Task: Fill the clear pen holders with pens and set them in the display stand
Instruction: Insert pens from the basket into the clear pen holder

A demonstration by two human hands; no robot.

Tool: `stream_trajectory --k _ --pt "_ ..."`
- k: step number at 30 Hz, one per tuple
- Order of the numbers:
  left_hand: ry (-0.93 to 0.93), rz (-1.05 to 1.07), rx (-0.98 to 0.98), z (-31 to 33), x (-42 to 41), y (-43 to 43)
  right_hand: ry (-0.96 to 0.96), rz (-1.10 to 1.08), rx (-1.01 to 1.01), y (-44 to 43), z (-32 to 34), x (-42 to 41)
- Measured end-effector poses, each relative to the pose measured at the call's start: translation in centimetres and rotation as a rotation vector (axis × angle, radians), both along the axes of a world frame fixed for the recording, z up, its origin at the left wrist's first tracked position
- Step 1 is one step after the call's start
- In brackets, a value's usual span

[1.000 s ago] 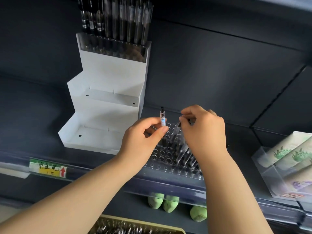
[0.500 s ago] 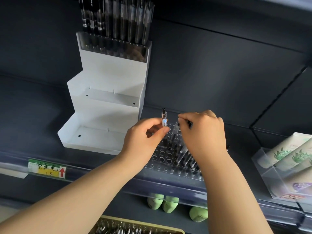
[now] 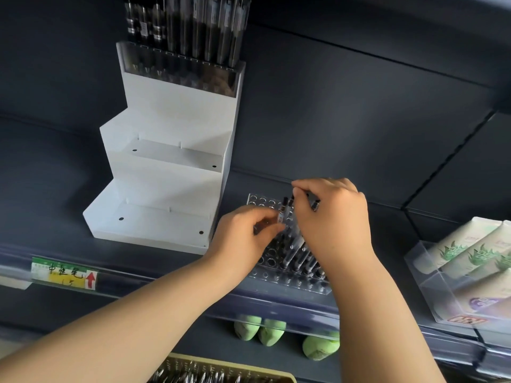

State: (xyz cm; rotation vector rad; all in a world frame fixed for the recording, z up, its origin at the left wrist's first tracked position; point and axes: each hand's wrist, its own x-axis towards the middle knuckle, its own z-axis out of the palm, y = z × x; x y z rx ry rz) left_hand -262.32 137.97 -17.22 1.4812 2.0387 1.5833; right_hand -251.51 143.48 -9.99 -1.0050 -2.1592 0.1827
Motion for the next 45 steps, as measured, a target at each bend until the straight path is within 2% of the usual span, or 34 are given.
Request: stream_trajectory --k 6,19,27,31,35,39,45 --pt "0.043 0.01 -0.044 -0.7 0.5 0.5 0.03 0.006 -0.002 0.0 -0.2 0.1" --pt "-0.106 -0.07 -0.168 -1.0 -0.1 1.1 0.021 0.027 0.089 0.0 -0.2 0.6" --pt "0.012 -0.066 -0.138 -1.0 -0.7 -2.2 0.022 0.05 0.213 -2.6 -0.4 2.4" --pt "0.09 -0.093 -0.14 -1.6 -0.4 -5.6 -0.084 0.151 0.273 -6.4 -2.8 3.5" --pt "0.23 -0.151 -0.198 -2.4 -0.4 -8.8 -0.23 0.24 0.206 -9.9 -5.7 4.2" --pt "0.261 -0.119 -0.271 -4.3 -0.3 -12.4 -0.325 0.259 0.074 -13.3 -9.1 5.1" --pt "0.421 -0.216 -0.718 -9.4 1.3 -18.0 -0.621 0.214 -0.292 -16.6 -15.4 6.6"
